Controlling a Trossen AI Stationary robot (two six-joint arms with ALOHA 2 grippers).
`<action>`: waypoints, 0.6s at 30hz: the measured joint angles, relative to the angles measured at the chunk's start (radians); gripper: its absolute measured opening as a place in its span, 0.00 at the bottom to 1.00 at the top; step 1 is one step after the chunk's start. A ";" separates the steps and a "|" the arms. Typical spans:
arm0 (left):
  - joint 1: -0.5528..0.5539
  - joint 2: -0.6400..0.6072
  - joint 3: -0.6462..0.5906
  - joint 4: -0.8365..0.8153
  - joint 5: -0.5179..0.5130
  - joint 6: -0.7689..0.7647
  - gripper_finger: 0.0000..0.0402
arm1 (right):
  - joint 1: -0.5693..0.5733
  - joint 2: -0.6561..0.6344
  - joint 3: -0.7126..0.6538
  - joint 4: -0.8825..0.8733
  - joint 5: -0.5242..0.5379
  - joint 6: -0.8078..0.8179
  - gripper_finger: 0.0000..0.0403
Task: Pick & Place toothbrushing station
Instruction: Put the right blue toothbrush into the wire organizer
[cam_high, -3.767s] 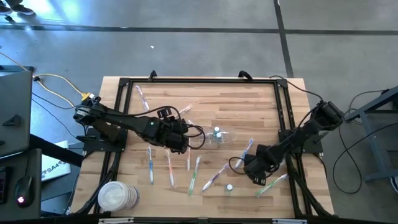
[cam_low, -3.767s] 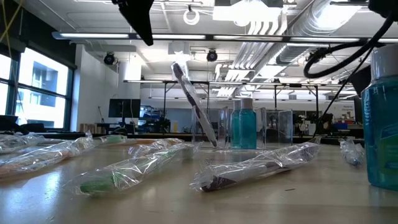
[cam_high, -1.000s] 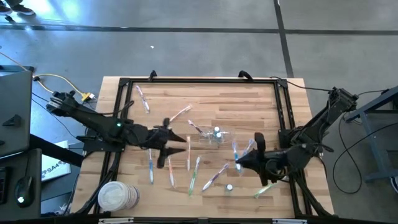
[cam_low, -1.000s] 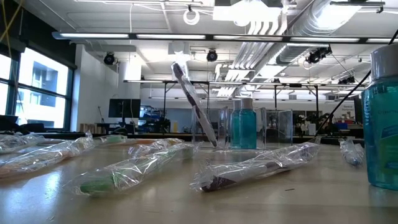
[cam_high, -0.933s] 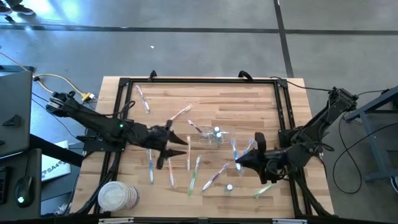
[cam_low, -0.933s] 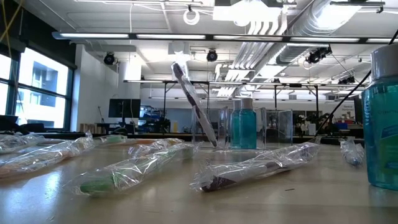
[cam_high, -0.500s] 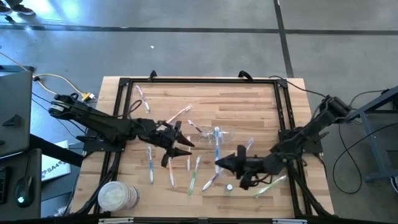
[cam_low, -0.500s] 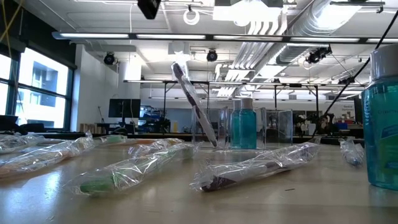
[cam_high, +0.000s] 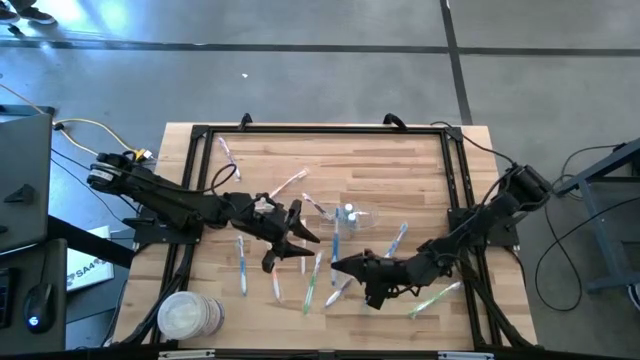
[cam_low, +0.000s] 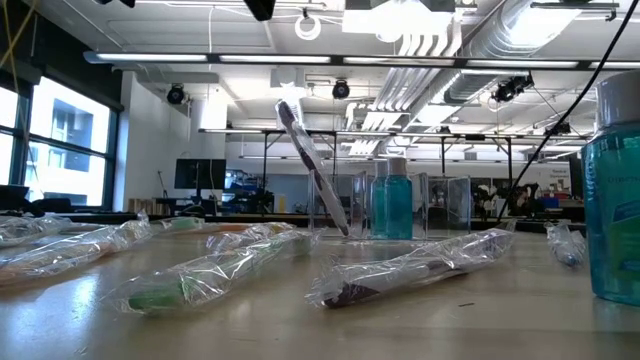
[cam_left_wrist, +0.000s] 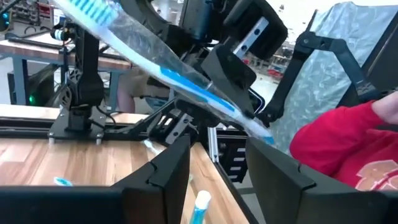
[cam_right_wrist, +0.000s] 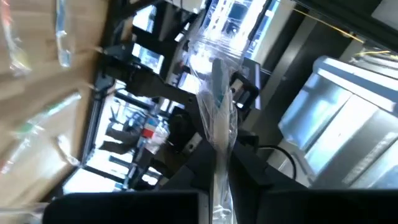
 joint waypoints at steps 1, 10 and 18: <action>0.000 0.000 0.000 0.004 0.000 0.000 0.39 | -0.003 0.002 0.000 0.001 0.000 -0.011 0.05; 0.039 0.001 0.000 0.016 -0.004 0.014 0.39 | -0.041 0.003 0.000 -0.017 -0.088 0.001 0.05; 0.065 0.074 0.001 0.134 0.027 0.031 0.39 | -0.074 0.003 0.000 -0.055 -0.102 0.051 0.05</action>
